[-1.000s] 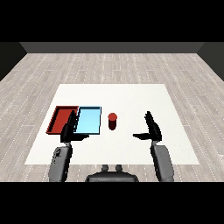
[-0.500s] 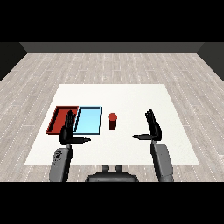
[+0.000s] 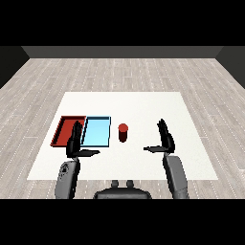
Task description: Pick the red can and put it in the red box
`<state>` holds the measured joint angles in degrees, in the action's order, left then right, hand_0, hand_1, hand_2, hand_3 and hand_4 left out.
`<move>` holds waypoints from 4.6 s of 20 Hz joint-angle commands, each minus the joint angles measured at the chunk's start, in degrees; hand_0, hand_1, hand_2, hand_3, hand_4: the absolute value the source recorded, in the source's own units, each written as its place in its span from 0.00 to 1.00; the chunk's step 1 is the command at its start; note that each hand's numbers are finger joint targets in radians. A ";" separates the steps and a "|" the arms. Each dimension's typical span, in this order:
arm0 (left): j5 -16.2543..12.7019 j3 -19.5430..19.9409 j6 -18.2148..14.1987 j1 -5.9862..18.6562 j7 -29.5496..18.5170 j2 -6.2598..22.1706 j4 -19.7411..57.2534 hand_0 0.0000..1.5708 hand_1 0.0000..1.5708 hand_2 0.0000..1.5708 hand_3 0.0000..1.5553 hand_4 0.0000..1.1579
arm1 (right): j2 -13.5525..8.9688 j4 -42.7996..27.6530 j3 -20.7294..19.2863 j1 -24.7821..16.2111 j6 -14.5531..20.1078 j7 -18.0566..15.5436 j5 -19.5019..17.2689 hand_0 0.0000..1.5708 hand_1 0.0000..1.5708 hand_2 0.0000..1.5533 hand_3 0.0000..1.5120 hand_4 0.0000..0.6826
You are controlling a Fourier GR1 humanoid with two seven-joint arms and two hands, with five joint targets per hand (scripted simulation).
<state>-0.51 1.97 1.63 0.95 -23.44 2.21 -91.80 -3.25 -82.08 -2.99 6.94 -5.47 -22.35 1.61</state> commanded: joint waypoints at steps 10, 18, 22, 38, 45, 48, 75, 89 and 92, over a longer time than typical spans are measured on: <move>-1.90 2.08 1.48 -0.69 2.23 2.12 -2.36 0.00 0.00 0.00 0.00 0.00 | 2.31 3.65 1.74 5.39 1.46 3.87 0.31 0.00 0.00 0.00 0.00 0.00; -1.58 2.03 1.77 -1.31 -3.55 1.05 2.58 0.00 0.00 0.00 0.00 0.00 | 3.22 15.32 6.82 13.88 8.13 2.02 7.78 0.00 0.00 0.00 0.00 0.00; -2.92 3.06 1.94 1.51 -0.20 1.80 2.28 0.00 0.00 0.00 0.00 0.00 | 2.61 15.94 3.03 13.92 2.58 2.71 7.31 0.00 0.00 0.00 0.00 0.00; -2.81 2.82 1.86 4.26 -4.18 0.37 8.02 0.00 0.00 0.00 0.00 0.00 | 3.25 34.16 18.50 21.56 11.36 -11.90 21.68 0.00 0.00 0.00 0.00 0.00; -3.52 0.40 0.87 -0.23 4.32 0.09 -4.43 0.00 0.00 0.00 0.00 0.00 | 3.24 38.65 21.08 23.19 13.03 -13.98 24.02 0.00 0.00 0.00 0.00 0.00; -3.42 2.65 1.83 3.55 -0.66 1.22 4.13 0.00 0.00 0.00 0.00 0.00 | 3.25 44.11 16.03 28.03 10.39 -13.02 23.55 0.00 0.00 0.00 0.00 0.00; -2.48 -0.11 1.28 -3.64 1.60 0.36 -4.82 0.00 0.00 0.00 0.00 0.00 | 3.25 55.75 38.39 35.20 11.38 -23.50 49.62 0.00 0.00 0.00 0.00 0.00; -5.50 2.99 3.55 -0.02 2.04 2.46 -1.49 0.00 0.00 0.00 0.00 0.00 | 3.25 56.79 41.16 42.00 20.26 -14.97 53.72 0.00 0.00 0.00 0.00 0.00; -1.68 1.34 1.38 -0.10 -2.91 0.56 1.87 0.00 0.00 0.00 0.00 0.00 | 3.24 51.47 45.55 39.52 31.51 -12.52 55.34 1.00 1.00 0.98 0.98 0.85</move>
<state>-3.75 3.63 3.50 0.77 -23.14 3.30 -92.50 -0.03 -30.91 40.52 44.74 19.66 -38.39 55.56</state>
